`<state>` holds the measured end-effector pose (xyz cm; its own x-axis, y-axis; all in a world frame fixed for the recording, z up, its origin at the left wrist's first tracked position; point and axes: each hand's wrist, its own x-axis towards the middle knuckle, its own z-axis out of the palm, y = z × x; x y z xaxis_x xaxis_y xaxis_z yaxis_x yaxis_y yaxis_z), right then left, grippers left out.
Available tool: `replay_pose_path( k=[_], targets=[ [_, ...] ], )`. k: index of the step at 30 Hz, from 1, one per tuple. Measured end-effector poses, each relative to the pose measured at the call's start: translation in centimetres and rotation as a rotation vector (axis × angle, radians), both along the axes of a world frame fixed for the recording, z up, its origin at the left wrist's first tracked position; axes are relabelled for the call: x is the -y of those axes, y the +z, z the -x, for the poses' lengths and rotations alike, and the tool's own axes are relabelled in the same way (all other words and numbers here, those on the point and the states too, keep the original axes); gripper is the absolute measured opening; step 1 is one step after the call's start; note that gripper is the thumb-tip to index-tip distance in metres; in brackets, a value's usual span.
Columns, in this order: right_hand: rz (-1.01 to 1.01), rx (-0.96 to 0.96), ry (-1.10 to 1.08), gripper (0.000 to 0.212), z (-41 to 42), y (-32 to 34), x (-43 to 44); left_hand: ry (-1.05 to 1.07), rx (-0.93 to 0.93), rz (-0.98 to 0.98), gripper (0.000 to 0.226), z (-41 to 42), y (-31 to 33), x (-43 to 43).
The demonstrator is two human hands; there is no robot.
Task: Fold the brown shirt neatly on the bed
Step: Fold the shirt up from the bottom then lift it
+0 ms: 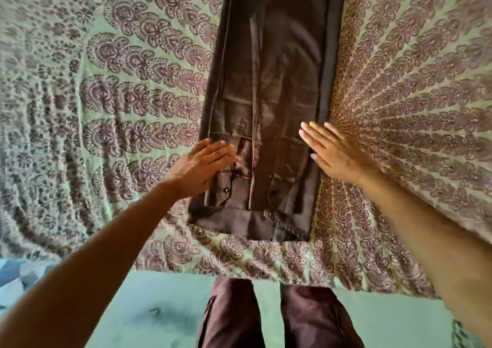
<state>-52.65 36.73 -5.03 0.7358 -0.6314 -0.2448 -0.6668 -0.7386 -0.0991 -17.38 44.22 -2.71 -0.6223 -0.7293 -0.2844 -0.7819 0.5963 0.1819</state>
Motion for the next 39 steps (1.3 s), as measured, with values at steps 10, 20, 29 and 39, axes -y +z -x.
replay_pose_path(
  k=[10, 20, 29, 39],
  targets=[
    [0.016, -0.194, 0.181, 0.107, 1.0, 0.3, -12.1, -0.515, 0.24, 0.087, 0.094, -2.1, -0.5, -1.9],
    [-0.235, -0.194, 0.121, 0.084, -2.3, 0.1, -12.2, -0.489, 0.042, 0.19, 0.1, -4.6, -4.3, -4.3],
    [-0.02, -0.136, 0.175, 0.091, -1.9, -0.9, -12.4, -0.664, 0.064, 0.198, 0.094, -7.6, -4.0, -2.3],
    [-0.265, -0.135, 0.049, 0.091, -2.8, 0.9, -12.4, -0.441, -0.123, 0.084, 0.064, -5.7, -2.6, -3.8]
  ],
)
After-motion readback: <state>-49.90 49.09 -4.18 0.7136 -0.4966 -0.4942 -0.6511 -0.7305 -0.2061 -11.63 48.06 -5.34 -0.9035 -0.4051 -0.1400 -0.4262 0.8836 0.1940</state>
